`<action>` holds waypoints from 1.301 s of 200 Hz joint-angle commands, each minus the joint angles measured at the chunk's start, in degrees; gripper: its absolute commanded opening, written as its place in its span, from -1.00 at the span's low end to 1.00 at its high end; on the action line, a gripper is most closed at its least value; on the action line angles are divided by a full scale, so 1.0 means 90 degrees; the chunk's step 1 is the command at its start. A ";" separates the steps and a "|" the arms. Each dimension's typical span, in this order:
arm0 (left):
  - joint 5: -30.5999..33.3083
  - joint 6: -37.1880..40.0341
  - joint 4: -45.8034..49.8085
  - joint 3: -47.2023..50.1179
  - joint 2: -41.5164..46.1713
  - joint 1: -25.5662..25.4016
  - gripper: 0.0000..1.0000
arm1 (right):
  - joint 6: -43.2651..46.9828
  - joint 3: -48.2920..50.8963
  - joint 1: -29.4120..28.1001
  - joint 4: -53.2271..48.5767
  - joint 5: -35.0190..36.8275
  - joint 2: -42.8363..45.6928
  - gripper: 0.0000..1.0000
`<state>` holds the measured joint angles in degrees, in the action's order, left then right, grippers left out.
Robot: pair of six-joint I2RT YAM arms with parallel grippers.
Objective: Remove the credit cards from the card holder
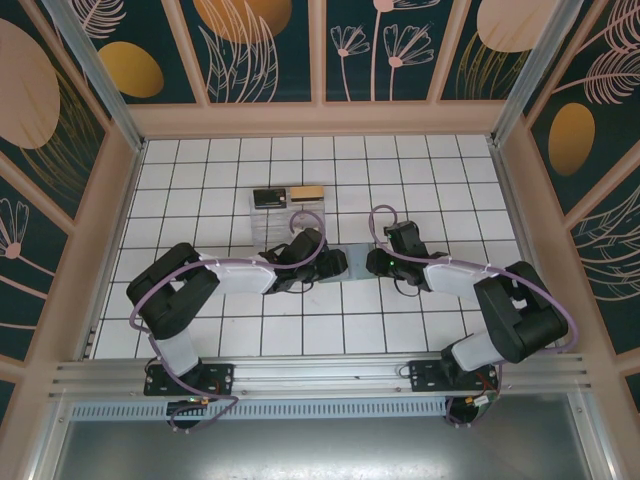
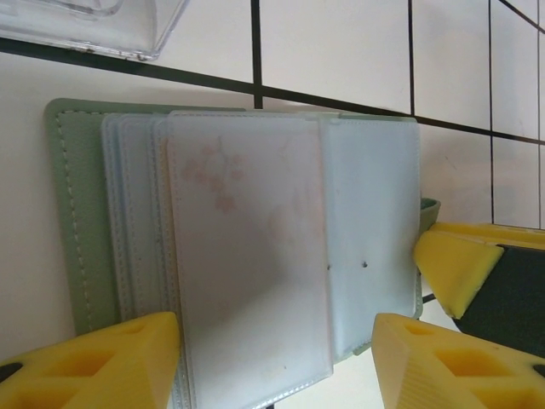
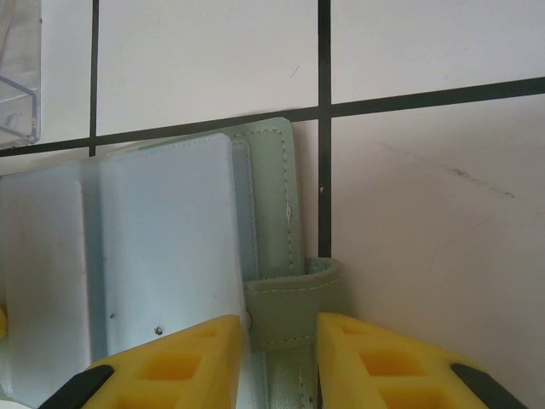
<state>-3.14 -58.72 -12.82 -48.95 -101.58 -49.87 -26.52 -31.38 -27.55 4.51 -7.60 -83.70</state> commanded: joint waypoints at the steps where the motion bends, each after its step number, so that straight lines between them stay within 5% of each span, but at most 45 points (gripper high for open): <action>1: -0.0284 0.0126 -0.0224 -0.0163 -0.0128 0.0004 0.28 | -0.0147 0.0120 -0.0093 0.0045 -0.0152 -0.0122 -0.37; 90: -0.0464 0.0266 -0.0392 -0.0417 -0.0208 -0.0114 0.34 | -0.0207 0.0202 -0.0113 0.0094 -0.0158 -0.0085 -0.37; 159: 0.0921 0.0313 0.0979 -0.0309 0.0313 -0.0114 0.35 | -0.0219 0.0224 -0.0123 0.0105 -0.0162 -0.0062 -0.37; 260: 0.0430 0.0352 0.0735 -0.0477 -0.0134 -0.0113 0.34 | -0.0217 0.0215 -0.0122 0.0086 -0.0182 -0.0055 -0.38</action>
<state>1.83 -56.64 -6.61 -51.88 -101.62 -50.59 -27.59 -30.57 -28.12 6.28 -7.66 -83.81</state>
